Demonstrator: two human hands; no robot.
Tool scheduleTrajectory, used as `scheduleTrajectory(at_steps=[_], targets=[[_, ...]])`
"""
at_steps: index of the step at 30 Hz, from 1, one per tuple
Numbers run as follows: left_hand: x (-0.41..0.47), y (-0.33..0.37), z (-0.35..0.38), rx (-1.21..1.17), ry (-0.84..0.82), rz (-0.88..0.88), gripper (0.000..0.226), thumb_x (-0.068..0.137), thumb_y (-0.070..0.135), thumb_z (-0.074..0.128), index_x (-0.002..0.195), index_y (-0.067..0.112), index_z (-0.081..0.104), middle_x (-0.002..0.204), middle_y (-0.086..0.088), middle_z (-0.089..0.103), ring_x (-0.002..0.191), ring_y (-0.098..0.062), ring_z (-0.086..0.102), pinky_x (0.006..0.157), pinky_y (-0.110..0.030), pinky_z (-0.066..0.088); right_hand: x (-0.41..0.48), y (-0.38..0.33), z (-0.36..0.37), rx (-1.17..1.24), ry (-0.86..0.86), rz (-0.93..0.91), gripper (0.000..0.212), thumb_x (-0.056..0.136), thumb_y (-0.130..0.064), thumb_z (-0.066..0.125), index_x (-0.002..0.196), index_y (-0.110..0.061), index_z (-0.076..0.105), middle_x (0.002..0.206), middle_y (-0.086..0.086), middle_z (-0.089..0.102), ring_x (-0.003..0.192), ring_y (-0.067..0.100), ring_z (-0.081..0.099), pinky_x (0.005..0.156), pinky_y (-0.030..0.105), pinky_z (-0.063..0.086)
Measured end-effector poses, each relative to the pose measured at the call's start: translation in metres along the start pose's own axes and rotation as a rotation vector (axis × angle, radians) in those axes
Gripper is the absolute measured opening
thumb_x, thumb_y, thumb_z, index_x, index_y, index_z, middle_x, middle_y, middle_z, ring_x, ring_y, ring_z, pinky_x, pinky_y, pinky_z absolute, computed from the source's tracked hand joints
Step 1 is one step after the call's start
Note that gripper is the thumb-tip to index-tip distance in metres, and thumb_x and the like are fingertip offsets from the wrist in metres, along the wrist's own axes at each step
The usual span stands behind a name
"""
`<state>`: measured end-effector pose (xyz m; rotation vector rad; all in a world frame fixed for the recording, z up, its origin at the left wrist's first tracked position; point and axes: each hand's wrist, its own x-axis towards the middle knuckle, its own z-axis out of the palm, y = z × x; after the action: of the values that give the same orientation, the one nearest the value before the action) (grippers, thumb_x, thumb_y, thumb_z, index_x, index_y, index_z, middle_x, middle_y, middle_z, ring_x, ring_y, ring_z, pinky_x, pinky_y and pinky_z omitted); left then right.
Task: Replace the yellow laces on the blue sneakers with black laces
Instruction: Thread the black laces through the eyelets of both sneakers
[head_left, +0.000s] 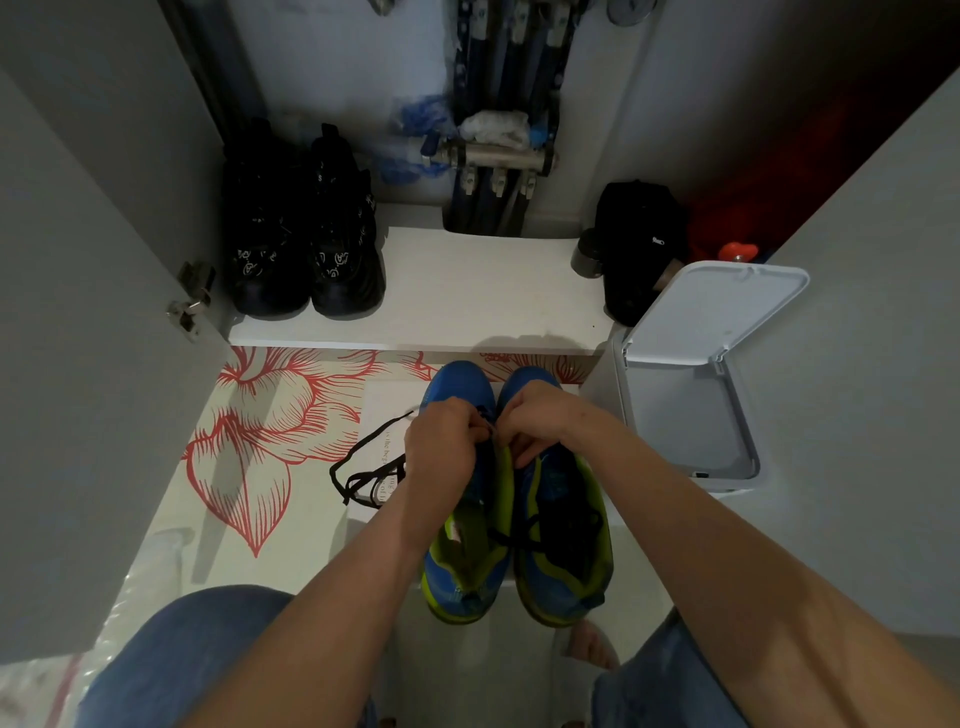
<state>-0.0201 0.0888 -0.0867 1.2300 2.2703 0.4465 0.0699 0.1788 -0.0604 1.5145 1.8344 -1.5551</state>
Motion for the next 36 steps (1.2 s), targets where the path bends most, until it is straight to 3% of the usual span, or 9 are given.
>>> scheduleTrajectory(at_steps=[6,11,15,21,25,29,32,34,36], targets=[[-0.002,-0.001,0.000,0.010,0.019,0.019,0.021,0.093,0.018,0.054,0.103,0.014,0.072,0.102,-0.004,0.069,0.094,-0.022,0.063,0.071,-0.028,0.042,0.001,0.000,0.000,0.011,-0.001,0.012,0.025,0.079,0.007,0.061,0.104,0.013,0.062,0.077,0.021,0.064,0.063,0.023,0.065,0.067,0.033,0.059],[0.002,0.001,0.000,0.068,-0.076,0.010,0.024,0.095,0.017,0.051,0.109,0.010,0.069,0.107,-0.009,0.068,0.093,-0.020,0.061,0.074,-0.028,0.044,0.001,0.000,0.000,0.030,-0.004,-0.005,0.027,0.080,0.007,0.061,0.106,0.012,0.063,0.089,0.025,0.065,0.066,0.024,0.065,0.068,0.034,0.059],[0.001,0.002,-0.002,-0.005,-0.070,0.005,0.025,0.095,0.017,0.052,0.112,0.007,0.067,0.108,-0.011,0.068,0.099,-0.023,0.062,0.079,-0.027,0.044,-0.001,0.001,-0.001,0.043,-0.017,-0.004,0.027,0.082,0.003,0.062,0.107,0.013,0.062,0.079,0.021,0.064,0.065,0.023,0.065,0.065,0.031,0.060],[-0.004,0.001,0.002,-0.198,0.073,0.041,0.031,0.083,0.002,0.064,0.103,0.009,0.042,0.084,-0.013,0.064,0.079,-0.024,0.060,0.070,-0.037,0.045,0.003,0.005,0.002,0.087,0.000,0.026,0.030,0.095,-0.009,0.052,0.115,0.013,0.056,0.073,0.014,0.061,0.062,0.018,0.060,0.057,0.025,0.055],[-0.001,-0.003,0.004,-0.213,0.041,0.092,0.025,0.081,-0.003,0.062,0.104,0.004,0.055,0.086,-0.011,0.068,0.083,-0.023,0.064,0.069,-0.028,0.043,0.004,0.004,0.006,-0.010,0.055,-0.010,0.028,0.096,-0.013,0.052,0.111,0.008,0.060,0.067,0.008,0.059,0.055,0.013,0.056,0.047,0.019,0.048],[0.004,0.000,-0.009,-0.168,0.140,0.065,0.028,0.084,0.003,0.057,0.111,0.008,0.061,0.104,-0.009,0.065,0.099,-0.025,0.060,0.081,-0.033,0.046,0.007,0.003,0.007,0.024,0.169,-0.086,0.023,0.097,-0.007,0.045,0.108,0.008,0.060,0.082,0.018,0.062,0.059,0.020,0.055,0.059,0.029,0.050],[0.018,-0.007,-0.038,-0.308,0.224,-0.031,0.034,0.085,-0.007,0.046,0.111,0.006,0.063,0.113,-0.012,0.063,0.107,-0.028,0.058,0.090,-0.037,0.047,0.007,0.000,0.006,0.220,0.300,-0.215,0.020,0.097,-0.004,0.040,0.091,0.002,0.058,0.094,0.035,0.063,0.064,0.027,0.059,0.063,0.038,0.051],[0.024,-0.019,-0.051,-0.278,0.107,-0.150,0.037,0.085,-0.011,0.044,0.117,0.002,0.058,0.118,-0.016,0.059,0.111,-0.031,0.055,0.094,-0.039,0.046,0.001,-0.005,0.001,0.567,0.284,-0.254,0.018,0.101,-0.010,0.037,0.090,-0.004,0.050,0.077,0.025,0.062,0.050,0.019,0.060,0.056,0.033,0.054],[0.022,-0.026,-0.053,-0.053,-0.073,-0.260,0.037,0.089,-0.005,0.048,0.126,0.001,0.052,0.127,-0.018,0.054,0.118,-0.031,0.052,0.097,-0.036,0.042,-0.002,-0.010,-0.012,0.740,0.377,-0.347,0.014,0.102,-0.014,0.037,0.094,-0.006,0.046,0.066,0.008,0.053,0.042,0.010,0.052,0.054,0.031,0.054]])
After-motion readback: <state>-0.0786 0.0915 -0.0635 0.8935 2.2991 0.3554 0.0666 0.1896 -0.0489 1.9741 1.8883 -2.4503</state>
